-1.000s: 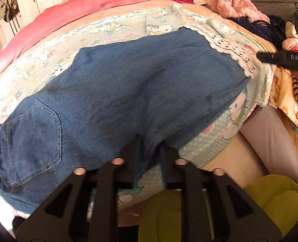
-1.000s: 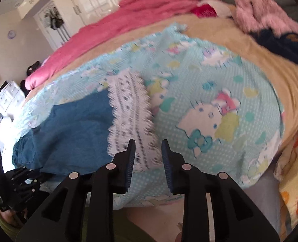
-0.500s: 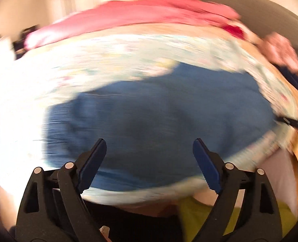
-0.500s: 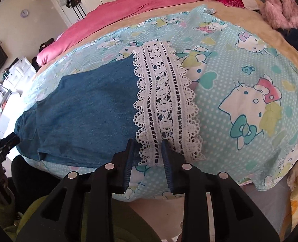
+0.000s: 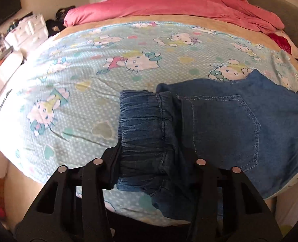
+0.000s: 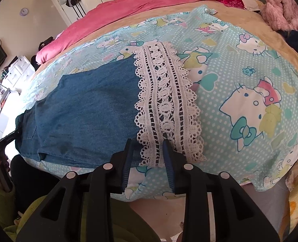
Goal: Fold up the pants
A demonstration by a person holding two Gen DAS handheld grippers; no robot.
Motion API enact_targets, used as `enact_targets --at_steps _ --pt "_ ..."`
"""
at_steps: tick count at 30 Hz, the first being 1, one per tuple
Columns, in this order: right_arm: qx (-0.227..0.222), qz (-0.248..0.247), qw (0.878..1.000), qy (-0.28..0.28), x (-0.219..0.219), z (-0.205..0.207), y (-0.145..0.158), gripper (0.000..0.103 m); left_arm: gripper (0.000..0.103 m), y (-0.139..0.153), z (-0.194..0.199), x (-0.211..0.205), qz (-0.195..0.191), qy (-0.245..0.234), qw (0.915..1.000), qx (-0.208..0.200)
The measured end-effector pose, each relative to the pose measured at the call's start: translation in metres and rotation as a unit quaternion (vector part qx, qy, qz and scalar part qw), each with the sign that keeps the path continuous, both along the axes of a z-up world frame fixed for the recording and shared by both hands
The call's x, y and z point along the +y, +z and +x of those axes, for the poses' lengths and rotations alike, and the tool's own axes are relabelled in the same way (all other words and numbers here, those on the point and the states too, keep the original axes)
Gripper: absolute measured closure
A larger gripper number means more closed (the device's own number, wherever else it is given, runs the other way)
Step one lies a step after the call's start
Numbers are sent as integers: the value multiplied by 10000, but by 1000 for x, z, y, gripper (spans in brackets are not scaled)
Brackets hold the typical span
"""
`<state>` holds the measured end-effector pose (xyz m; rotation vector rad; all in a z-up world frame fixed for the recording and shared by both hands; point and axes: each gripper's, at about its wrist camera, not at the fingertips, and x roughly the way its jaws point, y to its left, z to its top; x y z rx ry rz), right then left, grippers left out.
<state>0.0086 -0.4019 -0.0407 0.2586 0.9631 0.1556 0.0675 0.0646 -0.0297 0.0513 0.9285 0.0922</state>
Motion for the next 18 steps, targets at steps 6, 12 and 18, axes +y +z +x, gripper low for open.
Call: enact_targets --at_steps 6,12,18 --pt "-322 -409 9986 10 7 -4 14 68 66 11 2 28 -120 182 9996 -181" --pt "-89 -459 9989 62 8 2 -2 68 54 -2 6 32 -166 231 9994 -199" --pt "-325 -165 9993 52 -2 -1 18 68 31 23 -14 43 -345 504 9968 -510"
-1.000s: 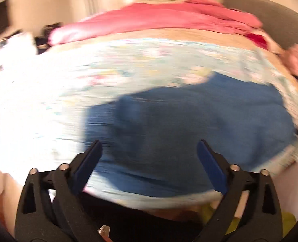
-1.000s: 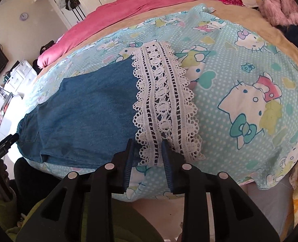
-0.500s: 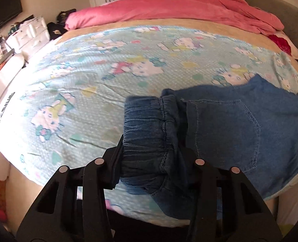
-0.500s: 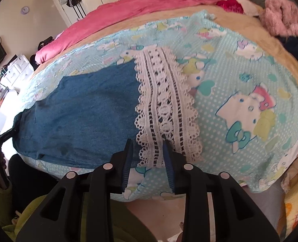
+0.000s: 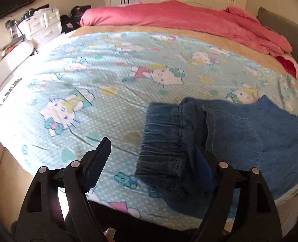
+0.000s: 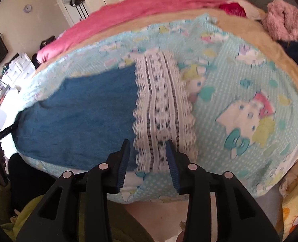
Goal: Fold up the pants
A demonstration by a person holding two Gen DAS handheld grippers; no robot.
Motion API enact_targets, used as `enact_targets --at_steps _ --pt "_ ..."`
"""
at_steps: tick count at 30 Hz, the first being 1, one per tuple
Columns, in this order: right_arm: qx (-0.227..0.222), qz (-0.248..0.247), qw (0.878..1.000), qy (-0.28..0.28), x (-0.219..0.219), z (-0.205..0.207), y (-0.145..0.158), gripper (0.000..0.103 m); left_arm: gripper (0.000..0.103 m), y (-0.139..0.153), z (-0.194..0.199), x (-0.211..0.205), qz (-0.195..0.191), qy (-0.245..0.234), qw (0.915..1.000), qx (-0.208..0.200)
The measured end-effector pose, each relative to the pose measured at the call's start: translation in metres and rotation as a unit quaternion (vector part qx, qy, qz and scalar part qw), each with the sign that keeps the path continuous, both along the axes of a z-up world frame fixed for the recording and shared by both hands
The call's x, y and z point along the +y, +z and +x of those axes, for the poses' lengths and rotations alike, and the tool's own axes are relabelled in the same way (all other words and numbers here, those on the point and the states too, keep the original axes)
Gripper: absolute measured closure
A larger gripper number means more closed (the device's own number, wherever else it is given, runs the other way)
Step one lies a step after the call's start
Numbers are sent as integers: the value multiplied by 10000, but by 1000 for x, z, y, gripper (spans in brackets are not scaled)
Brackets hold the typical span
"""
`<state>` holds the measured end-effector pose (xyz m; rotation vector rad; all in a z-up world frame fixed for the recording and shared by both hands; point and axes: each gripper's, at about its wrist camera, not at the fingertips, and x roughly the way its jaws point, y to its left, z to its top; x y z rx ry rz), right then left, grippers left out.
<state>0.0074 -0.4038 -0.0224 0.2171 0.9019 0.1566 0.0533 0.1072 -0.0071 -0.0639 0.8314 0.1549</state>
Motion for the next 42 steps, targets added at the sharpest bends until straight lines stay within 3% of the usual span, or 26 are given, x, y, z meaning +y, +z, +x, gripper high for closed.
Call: enact_targets --at_steps 3,6,12,19,23,28,30,31,32,34,36,42 --pt "-389 -13 9992 -82 -10 9 25 68 30 23 -8 -5 -45 -87 9996 -270" --pt "-470 50 9986 -232 -22 29 34 68 24 48 -7 -25 -138 -434 9974 -559" --pt "-383 12 9991 -181 -34 90 31 68 22 61 26 -90 -283 -1478 9873 -505" --pt "-208 35 9998 -3 -33 141 16 67 22 22 102 -160 -610 -2336 9703 169" --pt "-54 82 9999 68 -36 163 5 67 22 -11 139 -179 -752 -2472 9640 629" --pt "113 168 9996 217 -38 176 -8 67 23 -36 165 -188 -993 -2509 9586 910" --pt "170 207 9993 266 -39 179 -14 67 31 -43 169 -191 -1167 -2547 9550 974" --pt "198 224 9991 303 -38 180 -18 67 42 -45 169 -194 -1170 -2568 9545 965" --pt "219 243 9989 323 -38 180 -21 67 67 -46 167 -196 -1163 -2630 9532 933" --pt "223 326 9985 383 -37 180 -25 66 102 -44 165 -199 -1349 -2790 9462 926" --pt "209 376 9978 515 -36 179 -27 80 102 -39 161 -201 -1316 -2807 9469 852" --pt "-482 600 9962 414 -46 168 1 90 102 -10 162 -201 -1202 -2725 9537 430"
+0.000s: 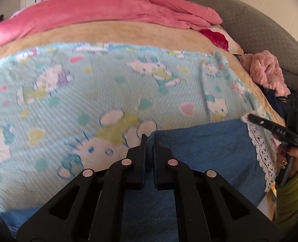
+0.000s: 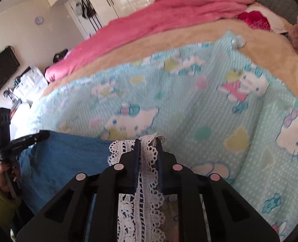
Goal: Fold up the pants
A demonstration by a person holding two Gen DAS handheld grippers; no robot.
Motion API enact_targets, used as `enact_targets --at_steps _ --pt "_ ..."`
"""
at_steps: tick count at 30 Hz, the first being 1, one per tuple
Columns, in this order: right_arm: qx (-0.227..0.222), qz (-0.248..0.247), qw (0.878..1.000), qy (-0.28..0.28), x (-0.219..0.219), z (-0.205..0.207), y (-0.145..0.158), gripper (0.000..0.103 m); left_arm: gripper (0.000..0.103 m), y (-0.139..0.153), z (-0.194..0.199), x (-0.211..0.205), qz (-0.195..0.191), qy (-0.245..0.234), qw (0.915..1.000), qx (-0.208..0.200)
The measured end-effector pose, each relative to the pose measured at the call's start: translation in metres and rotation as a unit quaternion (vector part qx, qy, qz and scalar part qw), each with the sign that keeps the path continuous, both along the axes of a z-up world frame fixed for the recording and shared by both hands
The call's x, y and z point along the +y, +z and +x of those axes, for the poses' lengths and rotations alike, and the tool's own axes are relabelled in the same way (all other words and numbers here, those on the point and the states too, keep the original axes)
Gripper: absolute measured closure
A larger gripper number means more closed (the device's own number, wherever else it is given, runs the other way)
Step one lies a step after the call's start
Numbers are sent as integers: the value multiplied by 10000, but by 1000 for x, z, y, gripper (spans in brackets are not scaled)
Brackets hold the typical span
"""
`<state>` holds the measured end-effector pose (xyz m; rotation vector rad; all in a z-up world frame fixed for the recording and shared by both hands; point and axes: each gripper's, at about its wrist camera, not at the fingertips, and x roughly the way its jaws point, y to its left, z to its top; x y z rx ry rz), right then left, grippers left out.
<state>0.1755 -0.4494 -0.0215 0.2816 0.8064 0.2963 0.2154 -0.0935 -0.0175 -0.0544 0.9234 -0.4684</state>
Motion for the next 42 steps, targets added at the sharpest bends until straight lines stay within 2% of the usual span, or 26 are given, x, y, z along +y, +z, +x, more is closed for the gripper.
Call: enact_targets --at_steps 3,4,7,8,9,10,11,13,15,18,21,22,23,24,25,28,32,33,34,42 --pt "30 -300 9995 8 7 12 0 90 102 -4 9 -7 249 52 9997 -8" --pt "156 -543 9984 24 13 18 -6 89 102 -10 11 -9 344 71 9994 25" --pt "428 -885 9951 49 21 28 -21 86 99 -27 15 -6 368 186 9989 200" --pt "397 -1003 9942 14 22 28 -22 81 96 -31 14 -4 380 220 9988 216" --pt "386 -1064 9936 -31 21 27 -21 68 95 -33 13 -1 353 224 9989 229" --pt "409 -1147 9925 -79 21 26 -20 63 93 -33 12 4 288 236 9991 222" --pt "410 -1213 9917 -144 18 24 -17 57 85 -32 11 7 275 271 9990 218" --pt "353 -1143 9925 -243 14 15 -10 57 73 -25 7 19 276 477 9983 183" --pt "174 -1174 9923 -367 9 1 1 51 69 -14 -1 31 274 663 9974 85" --pt "-113 -1224 9912 -484 7 -22 17 41 63 2 -16 48 476 864 9950 -130" --pt "-293 -1233 9907 -498 10 -47 26 37 48 18 -37 73 692 1166 9903 -311" --pt "-323 -1242 9905 -488 13 -56 26 36 40 21 -42 79 681 1232 9894 -350" --pt "-336 -1237 9905 -489 14 -63 25 29 30 26 -52 87 650 1319 9882 -426" --pt "-349 -1232 9905 -493 16 -69 26 26 26 28 -58 93 654 1383 9871 -476" --pt "-360 -1223 9907 -471 19 -77 26 26 20 32 -68 101 700 1474 9851 -551" --pt "-403 -1292 9898 -448 29 -89 27 26 10 39 -90 118 843 1738 9788 -680" --pt "-538 -1465 9870 -378 47 -100 32 24 10 49 -117 134 978 1976 9717 -852" --pt "-590 -1537 9858 -339 53 -102 34 14 10 50 -122 136 1023 2011 9703 -871" --pt "-636 -1582 9849 -309 58 -104 35 9 10 53 -128 137 1047 2022 9696 -893" --pt "-928 -1603 9826 163 106 -118 47 8 10 56 -157 130 1060 1907 9716 -919"
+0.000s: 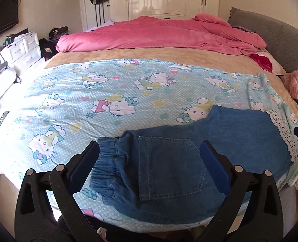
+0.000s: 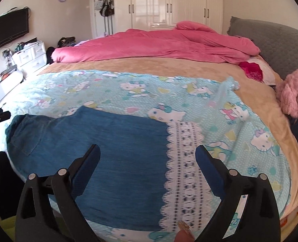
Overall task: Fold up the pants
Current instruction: 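Open both tools and lift them away from the folded pants, then move both tools toward the lace-trimmed edge of the denim pants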
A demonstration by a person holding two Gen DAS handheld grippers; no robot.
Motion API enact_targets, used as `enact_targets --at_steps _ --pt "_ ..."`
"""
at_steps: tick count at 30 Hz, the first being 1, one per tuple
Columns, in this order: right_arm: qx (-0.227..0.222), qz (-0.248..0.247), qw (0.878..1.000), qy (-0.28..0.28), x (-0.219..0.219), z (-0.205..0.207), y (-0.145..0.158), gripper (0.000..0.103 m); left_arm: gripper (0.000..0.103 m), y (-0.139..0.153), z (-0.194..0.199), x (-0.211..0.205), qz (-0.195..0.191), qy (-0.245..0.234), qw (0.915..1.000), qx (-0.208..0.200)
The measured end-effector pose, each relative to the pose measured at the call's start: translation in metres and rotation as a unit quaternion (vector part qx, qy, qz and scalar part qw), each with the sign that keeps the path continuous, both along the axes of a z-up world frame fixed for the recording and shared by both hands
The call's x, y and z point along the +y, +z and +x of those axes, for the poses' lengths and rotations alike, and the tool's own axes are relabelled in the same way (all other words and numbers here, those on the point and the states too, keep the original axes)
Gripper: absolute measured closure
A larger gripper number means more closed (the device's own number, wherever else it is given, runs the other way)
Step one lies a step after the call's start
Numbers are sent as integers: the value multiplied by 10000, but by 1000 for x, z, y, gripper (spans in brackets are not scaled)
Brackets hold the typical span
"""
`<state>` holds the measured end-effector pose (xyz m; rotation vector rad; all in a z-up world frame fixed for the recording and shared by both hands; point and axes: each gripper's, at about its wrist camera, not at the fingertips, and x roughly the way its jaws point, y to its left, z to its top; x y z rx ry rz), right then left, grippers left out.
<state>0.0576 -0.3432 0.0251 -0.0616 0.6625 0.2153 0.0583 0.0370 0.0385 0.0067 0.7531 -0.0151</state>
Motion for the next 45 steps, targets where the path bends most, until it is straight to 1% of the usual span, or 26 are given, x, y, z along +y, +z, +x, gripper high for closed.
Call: enact_targets --at_steps 3,7,9,10,12,14,15,16,17,18,20,22,23,25,28,30,33,38,45 --pt "22 -81 9999 121 12 -4 0 8 10 0 -5 -7 75 -57 10000 -24" --pt "163 -146 9994 275 23 -6 -8 8 10 -5 -6 -18 30 -204 9998 62" --pt "278 -94 9990 349 25 -6 -15 8 10 -12 -5 -22 -83 -298 9993 197" --pt "357 -56 9987 356 25 -5 -19 8 10 -21 -3 -24 -268 -390 9983 349" --pt "506 -61 9981 335 23 -4 -29 8 10 -34 0 -27 -358 -417 9969 564" --pt "673 -150 9974 215 20 -2 -40 8 10 -51 4 -32 -163 -413 9955 838" --pt "738 -154 9970 155 16 -2 -43 8 10 -63 8 -33 176 -282 9940 1041" --pt "772 -130 9969 95 12 -2 -45 8 10 -73 13 -30 427 -149 9913 1240" --pt "818 -66 9966 27 6 -2 -48 8 10 -80 15 -27 452 -137 9900 1327" --pt "871 -62 9962 -54 0 -2 -51 8 10 -85 16 -20 289 -198 9904 1337" --pt "1076 -141 9935 -349 -13 1 -62 7 10 -86 16 -15 137 -229 9916 1266" --pt "1183 28 9921 -409 -23 2 -69 7 10 -88 17 -19 282 -268 9916 1237" --pt "1159 93 9924 -405 -24 1 -69 7 10 -89 17 -20 316 -274 9916 1220" --pt "1149 81 9925 -404 -22 0 -66 7 10 -90 15 -20 292 -282 9926 1144" --pt "1112 312 9924 -433 -25 0 -58 7 10 -81 13 -17 165 -256 9937 1077" --pt "1028 576 9919 -471 -30 -2 -49 7 10 -74 9 -15 98 -214 9950 973" --pt "903 774 9914 -538 -35 -3 -36 7 10 -58 5 -10 -115 -99 9963 847" --pt "707 871 9921 -557 -38 -9 -22 7 10 -37 -4 -10 -315 -59 9978 575" --pt "548 941 9926 -532 -40 -17 -11 7 9 -17 -15 -19 -280 -92 9989 372"
